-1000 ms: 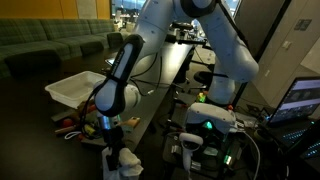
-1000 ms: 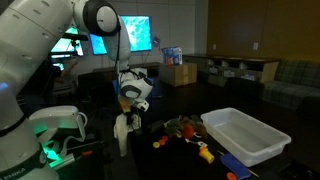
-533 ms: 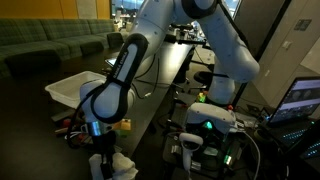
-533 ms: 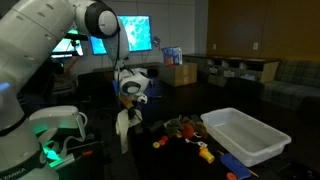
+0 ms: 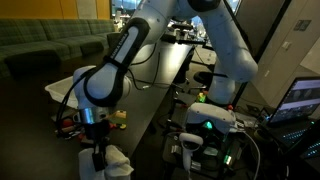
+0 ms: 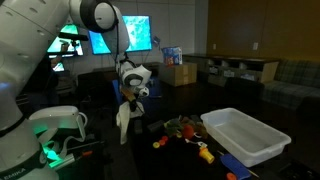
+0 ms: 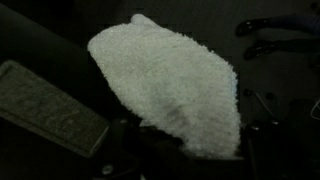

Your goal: Use the white towel to push the objects on the table to the left, then put the towel in the bowl

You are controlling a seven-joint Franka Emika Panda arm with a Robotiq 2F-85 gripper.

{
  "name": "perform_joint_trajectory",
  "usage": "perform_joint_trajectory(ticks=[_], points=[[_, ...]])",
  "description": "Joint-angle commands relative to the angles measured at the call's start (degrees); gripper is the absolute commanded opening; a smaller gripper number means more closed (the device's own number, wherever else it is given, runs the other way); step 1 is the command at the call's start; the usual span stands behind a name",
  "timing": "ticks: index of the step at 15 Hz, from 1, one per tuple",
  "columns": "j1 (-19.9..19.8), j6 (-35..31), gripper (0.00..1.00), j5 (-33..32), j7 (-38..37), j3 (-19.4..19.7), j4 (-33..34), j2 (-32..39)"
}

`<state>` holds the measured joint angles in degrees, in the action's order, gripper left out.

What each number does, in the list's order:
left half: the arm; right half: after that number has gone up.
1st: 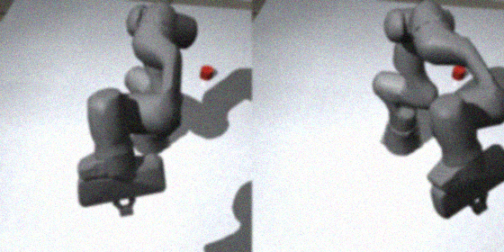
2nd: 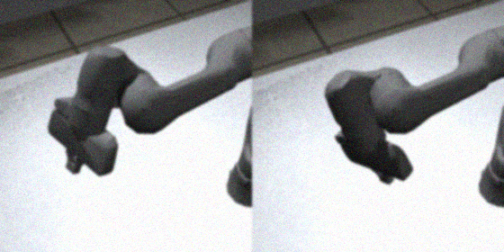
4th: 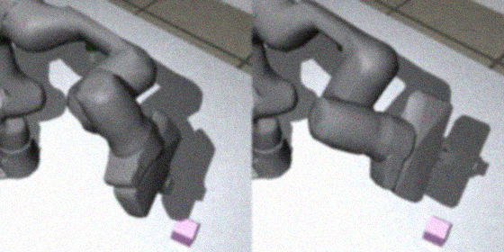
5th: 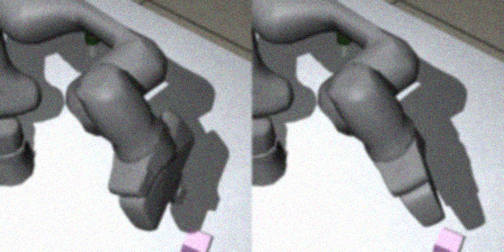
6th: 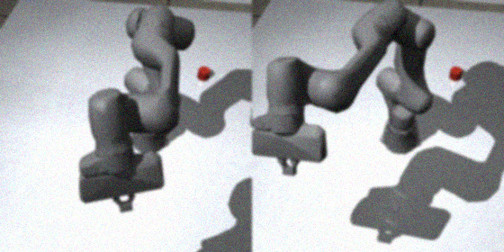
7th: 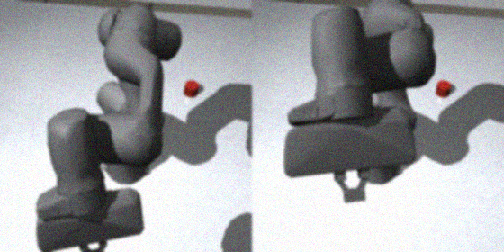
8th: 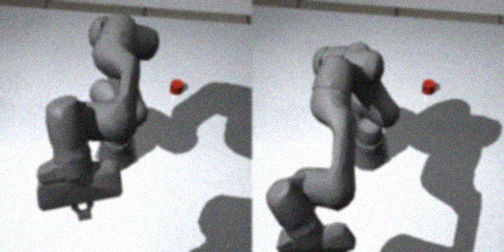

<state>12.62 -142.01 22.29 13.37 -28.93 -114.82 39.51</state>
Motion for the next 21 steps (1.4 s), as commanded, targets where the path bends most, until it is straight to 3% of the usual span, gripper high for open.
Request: perform_joint_trajectory(ticks=[1, 5, 9, 14, 18, 21], points=[[-6.86, 7.16, 0.01, 4.72, 4.0, -3.68, -7.22, -9.37], [-11.78, 14.65, 0.0, 13.01, 10.81, -4.09, -13.76, -19.8], [-11.08, 15.72, 0.0, 16.94, 11.47, 2.94, -18.44, -26.88], [-12.68, 16.07, 0.0, 12.86, 9.88, 15.22, -19.34, -26.77], [-17.01, 19.02, 0.0, 5.3, 9.72, 24.4, -14.76, -24.17], [-19.8, 17.17, 0.0, -0.29, 8.43, 29.06, -8.6, -19.21]])
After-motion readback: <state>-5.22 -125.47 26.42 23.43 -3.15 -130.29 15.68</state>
